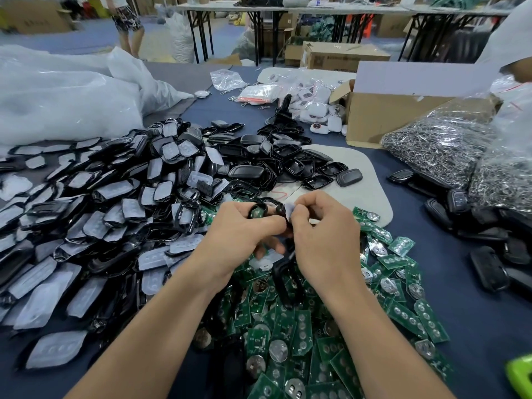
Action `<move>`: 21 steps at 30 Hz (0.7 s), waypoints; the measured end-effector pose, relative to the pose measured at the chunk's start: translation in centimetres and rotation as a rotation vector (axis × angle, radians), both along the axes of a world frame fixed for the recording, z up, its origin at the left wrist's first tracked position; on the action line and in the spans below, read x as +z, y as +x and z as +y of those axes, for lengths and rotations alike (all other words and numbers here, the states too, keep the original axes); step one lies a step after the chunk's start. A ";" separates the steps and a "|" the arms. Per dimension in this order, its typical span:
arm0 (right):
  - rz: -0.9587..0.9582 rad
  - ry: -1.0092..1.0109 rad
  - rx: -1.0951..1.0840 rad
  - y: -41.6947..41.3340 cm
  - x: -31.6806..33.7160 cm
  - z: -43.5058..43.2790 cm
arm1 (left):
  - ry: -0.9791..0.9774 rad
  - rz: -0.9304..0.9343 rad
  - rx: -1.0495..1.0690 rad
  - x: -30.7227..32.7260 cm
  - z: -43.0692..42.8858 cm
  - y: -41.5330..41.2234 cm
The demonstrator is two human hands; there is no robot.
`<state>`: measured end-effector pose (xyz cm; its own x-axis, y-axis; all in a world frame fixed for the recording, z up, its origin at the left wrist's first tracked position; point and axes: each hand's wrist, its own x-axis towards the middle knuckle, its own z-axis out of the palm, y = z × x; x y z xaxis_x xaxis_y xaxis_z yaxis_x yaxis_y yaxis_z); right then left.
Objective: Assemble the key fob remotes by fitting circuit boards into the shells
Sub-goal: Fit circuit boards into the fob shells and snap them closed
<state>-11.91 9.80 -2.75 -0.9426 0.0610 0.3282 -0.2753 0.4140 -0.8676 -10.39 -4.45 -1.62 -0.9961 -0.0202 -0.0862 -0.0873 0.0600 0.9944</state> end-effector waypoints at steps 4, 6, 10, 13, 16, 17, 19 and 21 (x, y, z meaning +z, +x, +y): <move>-0.068 -0.079 0.028 -0.2 0.1 0.1 | -0.013 -0.001 0.000 -0.1 -0.2 -0.1; -0.061 -0.090 -0.005 -0.3 0.3 0.4 | -0.041 -0.027 -0.021 -0.1 -0.5 -0.1; -0.033 -0.099 -0.037 -0.5 0.5 0.7 | -0.113 -0.082 -0.053 0.2 -1.1 -0.1; -0.005 -0.064 -0.033 -0.5 0.6 0.9 | -0.096 -0.079 0.043 0.2 -1.0 -0.2; 0.022 -0.047 -0.007 -0.3 0.7 0.9 | -0.074 -0.070 0.134 0.0 -1.0 -0.4; 0.028 -0.044 -0.001 -0.2 0.8 0.8 | -0.074 -0.076 0.144 -0.1 -1.0 -0.4; 0.040 -0.048 0.005 -0.1 0.8 0.8 | -0.063 -0.096 0.142 -0.1 -0.9 -0.4; 0.055 -0.058 0.009 -0.1 1.0 0.8 | -0.053 -0.101 0.140 0.0 -0.7 -0.3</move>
<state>-12.02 10.60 -1.80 -0.9237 0.0735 0.3760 -0.3268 0.3608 -0.8735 -10.70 -5.17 -1.60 -0.9695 -0.1654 -0.1809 -0.1978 0.0924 0.9759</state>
